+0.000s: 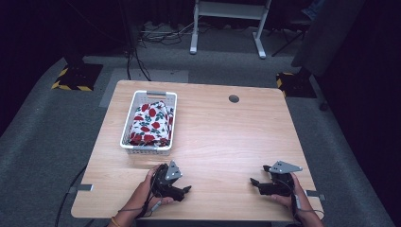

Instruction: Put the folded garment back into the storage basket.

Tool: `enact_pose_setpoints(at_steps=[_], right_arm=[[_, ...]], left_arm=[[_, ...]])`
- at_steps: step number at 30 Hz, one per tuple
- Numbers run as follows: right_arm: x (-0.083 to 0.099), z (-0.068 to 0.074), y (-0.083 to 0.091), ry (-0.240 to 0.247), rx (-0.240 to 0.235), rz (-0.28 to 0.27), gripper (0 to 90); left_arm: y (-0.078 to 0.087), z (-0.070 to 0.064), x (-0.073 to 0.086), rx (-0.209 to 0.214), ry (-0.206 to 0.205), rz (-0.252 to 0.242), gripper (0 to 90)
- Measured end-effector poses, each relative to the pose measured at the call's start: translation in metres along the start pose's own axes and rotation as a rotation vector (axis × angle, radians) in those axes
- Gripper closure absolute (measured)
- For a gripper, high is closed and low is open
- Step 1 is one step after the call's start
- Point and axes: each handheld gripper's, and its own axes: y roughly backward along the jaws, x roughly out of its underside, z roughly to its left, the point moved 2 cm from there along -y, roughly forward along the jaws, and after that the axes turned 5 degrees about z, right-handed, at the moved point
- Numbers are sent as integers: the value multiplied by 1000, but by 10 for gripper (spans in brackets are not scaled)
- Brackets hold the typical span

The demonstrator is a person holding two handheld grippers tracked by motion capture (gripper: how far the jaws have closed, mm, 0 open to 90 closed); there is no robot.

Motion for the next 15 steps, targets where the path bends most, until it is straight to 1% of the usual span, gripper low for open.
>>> enact_pose_setpoints(at_steps=[15], right_arm=[[-1, -1, -1, 11, -12, 1, 205]], left_arm=[[-1, 1, -1, 8, -11, 3, 168]])
